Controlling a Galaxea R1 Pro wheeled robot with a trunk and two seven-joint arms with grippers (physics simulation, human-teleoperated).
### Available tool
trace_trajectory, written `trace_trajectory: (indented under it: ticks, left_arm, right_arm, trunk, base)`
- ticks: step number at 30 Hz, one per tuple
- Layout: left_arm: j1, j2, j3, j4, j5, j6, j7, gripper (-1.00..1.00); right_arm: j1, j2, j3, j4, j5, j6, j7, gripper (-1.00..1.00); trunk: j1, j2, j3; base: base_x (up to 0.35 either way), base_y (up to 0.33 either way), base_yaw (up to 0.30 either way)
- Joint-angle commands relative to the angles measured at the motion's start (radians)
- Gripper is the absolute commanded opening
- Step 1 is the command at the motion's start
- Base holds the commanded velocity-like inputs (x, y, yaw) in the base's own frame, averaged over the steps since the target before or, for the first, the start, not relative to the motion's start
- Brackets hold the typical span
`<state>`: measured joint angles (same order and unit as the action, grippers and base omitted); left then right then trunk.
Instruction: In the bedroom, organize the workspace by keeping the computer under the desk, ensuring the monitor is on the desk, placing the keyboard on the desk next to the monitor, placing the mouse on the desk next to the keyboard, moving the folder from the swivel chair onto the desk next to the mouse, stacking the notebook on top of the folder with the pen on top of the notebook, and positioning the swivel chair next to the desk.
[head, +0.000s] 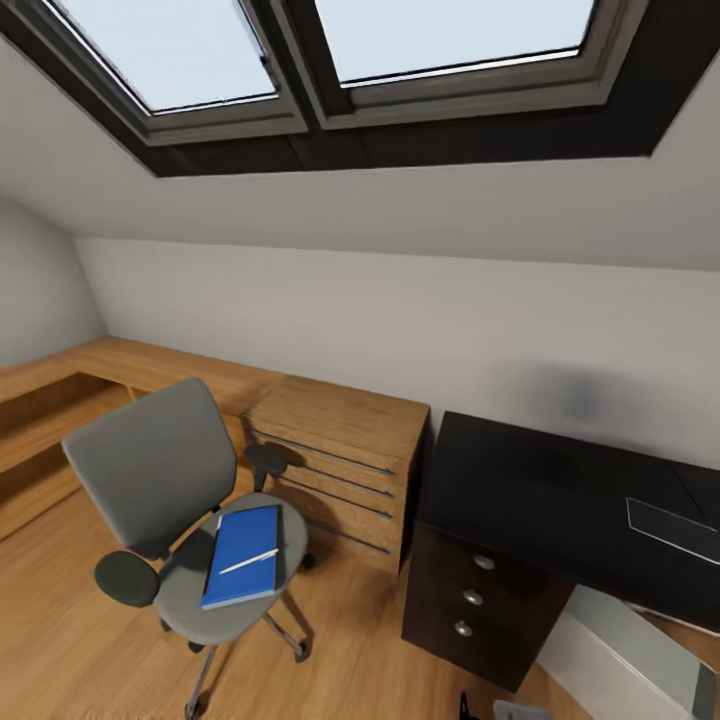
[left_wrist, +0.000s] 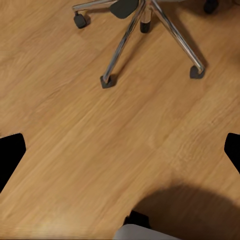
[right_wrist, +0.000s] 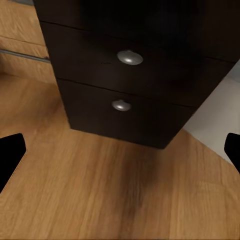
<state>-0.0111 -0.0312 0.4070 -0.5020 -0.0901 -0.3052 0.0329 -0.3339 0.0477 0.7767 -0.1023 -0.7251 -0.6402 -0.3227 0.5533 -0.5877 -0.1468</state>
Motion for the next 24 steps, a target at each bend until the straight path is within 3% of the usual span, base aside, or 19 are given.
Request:
trace_trajectory:
  ticks: [1,15,24]
  left_arm:
    - [-0.001,-0.001,0.005,0.000,-0.010,-0.003,0.002,1.00]
    - [-0.001,-0.001,0.005,0.001,-0.010,-0.003,0.002,1.00]
    - [-0.001,-0.002,-0.011,0.025,-0.010,-0.006,0.003,1.00]
  right_arm:
    - [-0.001,0.000,0.009,-0.001,-0.002,-0.001,-0.009,1.00]
    - [-0.001,-0.002,0.009,-0.001,-0.002,-0.002,-0.009,1.00]
    - [-0.001,-0.004,0.007,0.001,-0.002,-0.053,-0.009,1.00]
  trunk:
    - [0.000,-0.001,-0.002]
    - [0.000,-0.001,-0.002]
    - [0.000,-0.001,-0.006]
  base:
    - [0.000,0.000,0.279]
    - [0.000,0.000,0.279]
    - [0.000,0.000,0.275]
